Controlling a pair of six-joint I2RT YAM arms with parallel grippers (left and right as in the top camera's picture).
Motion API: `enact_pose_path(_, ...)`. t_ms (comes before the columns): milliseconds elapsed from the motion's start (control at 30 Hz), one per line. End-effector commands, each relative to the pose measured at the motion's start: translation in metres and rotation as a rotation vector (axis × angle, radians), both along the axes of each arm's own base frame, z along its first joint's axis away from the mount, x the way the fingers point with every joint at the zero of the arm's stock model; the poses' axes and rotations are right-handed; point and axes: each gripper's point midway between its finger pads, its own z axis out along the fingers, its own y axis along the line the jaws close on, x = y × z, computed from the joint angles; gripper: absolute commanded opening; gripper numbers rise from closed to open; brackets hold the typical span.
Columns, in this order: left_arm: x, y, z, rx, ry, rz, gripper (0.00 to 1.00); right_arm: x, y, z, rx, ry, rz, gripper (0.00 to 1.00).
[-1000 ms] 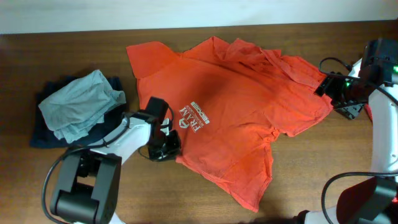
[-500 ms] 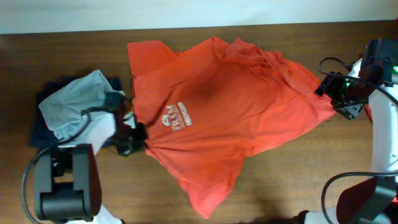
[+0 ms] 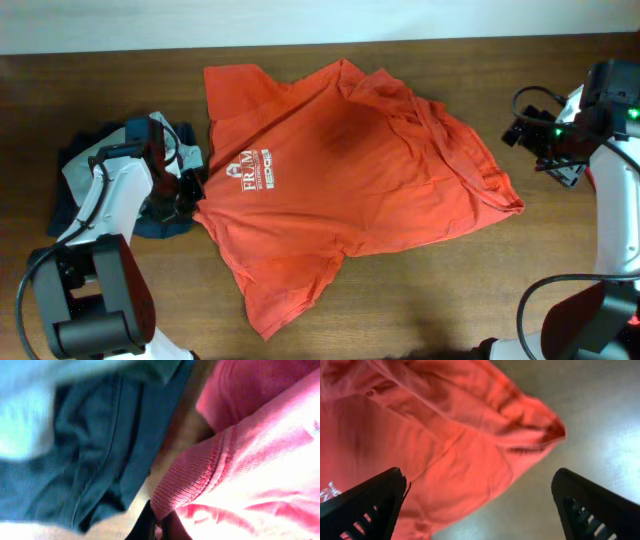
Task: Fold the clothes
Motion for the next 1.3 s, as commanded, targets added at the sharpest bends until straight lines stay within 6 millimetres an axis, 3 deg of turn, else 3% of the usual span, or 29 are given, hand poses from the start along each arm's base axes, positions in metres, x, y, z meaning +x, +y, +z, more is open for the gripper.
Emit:
enact_pose_path(0,-0.010,0.006,0.000,0.022,0.049,-0.003,0.18,0.008,0.022,-0.021,0.038,-0.024,0.178,0.94)
enact_pose_path(67,-0.015,0.005,0.000,0.019,0.071,-0.005,0.31,0.010,0.036,-0.038,0.071,-0.013,0.240,0.94)
enact_pose_path(200,-0.018,0.003,0.007,0.015,0.066,-0.022,0.35,-0.004,0.050,-0.065,0.089,0.099,0.243,0.87)
enact_pose_path(333,-0.015,0.003,0.028,0.021,-0.001,-0.022,0.45,-0.034,0.020,-0.080,-0.060,0.282,0.026,0.90)
enact_pose_path(367,-0.014,-0.003,0.041,0.005,-0.047,-0.051,0.49,-0.043,0.014,-0.081,-0.082,0.322,0.000,0.92)
enact_pose_path(533,-0.016,-0.036,0.054,-0.011,-0.092,-0.226,0.50,-0.048,0.016,-0.099,-0.070,0.330,0.016,0.93)
enact_pose_path(700,-0.027,-0.088,0.042,-0.010,-0.086,-0.534,0.49,-0.029,0.065,-0.125,0.119,0.165,0.260,0.93)
enact_pose_path(767,-0.035,-0.102,0.036,-0.012,-0.060,-0.579,0.49,-0.027,0.074,-0.127,0.143,0.140,0.292,0.93)
enact_pose_path(800,-0.040,-0.108,0.031,-0.015,-0.041,-0.586,0.49,-0.027,0.077,-0.128,0.147,0.135,0.305,0.93)
enact_pose_path(933,-0.066,-0.119,0.013,-0.022,0.060,-0.503,0.26,-0.027,0.084,-0.127,0.152,0.135,0.333,0.93)
enact_pose_path(1033,-0.089,-0.121,-0.001,-0.041,0.143,-0.424,0.24,-0.027,0.086,-0.127,0.153,0.136,0.338,0.93)
enact_pose_path(1167,-0.123,-0.115,-0.018,-0.045,0.267,-0.312,0.38,-0.028,0.085,-0.127,0.152,0.136,0.338,0.93)
enact_pose_path(1267,-0.138,-0.109,-0.029,-0.030,0.316,-0.244,0.57,-0.027,0.085,-0.127,0.152,0.136,0.338,0.93)
